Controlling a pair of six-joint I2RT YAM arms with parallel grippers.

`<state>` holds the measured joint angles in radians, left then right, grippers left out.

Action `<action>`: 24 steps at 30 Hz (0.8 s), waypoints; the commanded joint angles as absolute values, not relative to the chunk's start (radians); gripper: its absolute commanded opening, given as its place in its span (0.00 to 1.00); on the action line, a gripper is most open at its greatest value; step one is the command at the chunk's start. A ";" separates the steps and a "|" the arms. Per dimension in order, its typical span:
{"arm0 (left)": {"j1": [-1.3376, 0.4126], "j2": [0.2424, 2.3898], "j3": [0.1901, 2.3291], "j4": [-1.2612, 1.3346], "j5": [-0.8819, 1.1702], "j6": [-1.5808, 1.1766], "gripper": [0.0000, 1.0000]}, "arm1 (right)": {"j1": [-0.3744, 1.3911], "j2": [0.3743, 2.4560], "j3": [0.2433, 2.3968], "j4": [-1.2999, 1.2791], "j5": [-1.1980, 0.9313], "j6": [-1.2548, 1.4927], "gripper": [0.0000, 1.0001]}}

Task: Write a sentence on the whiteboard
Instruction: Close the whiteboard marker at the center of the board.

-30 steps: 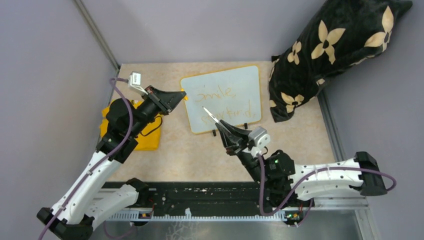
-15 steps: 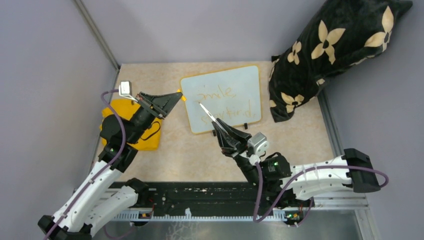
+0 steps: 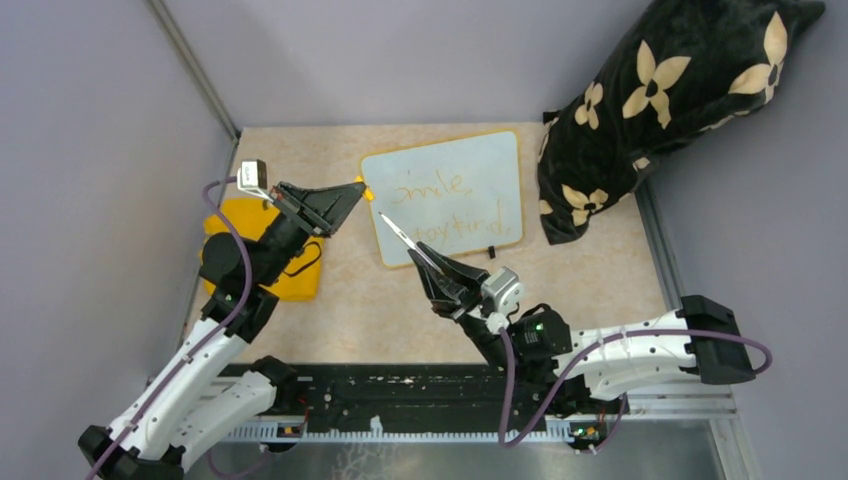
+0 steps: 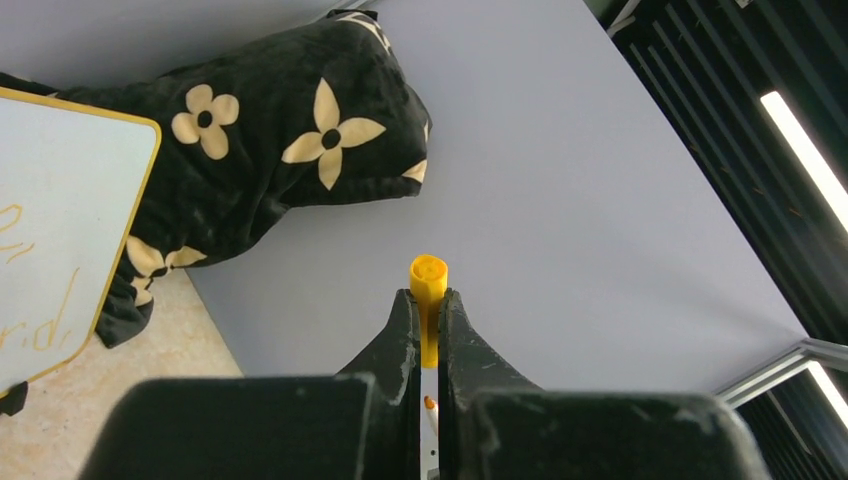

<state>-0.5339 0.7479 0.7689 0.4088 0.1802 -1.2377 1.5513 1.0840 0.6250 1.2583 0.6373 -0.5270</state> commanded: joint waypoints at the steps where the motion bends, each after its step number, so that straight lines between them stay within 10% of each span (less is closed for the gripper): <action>1: -0.531 0.754 0.755 0.476 0.210 -1.282 0.00 | 1.562 1.089 0.685 1.278 0.615 -0.499 0.00; 24: -0.530 0.749 0.732 0.523 0.249 -1.301 0.00 | 1.562 1.116 0.690 1.326 0.656 -0.514 0.00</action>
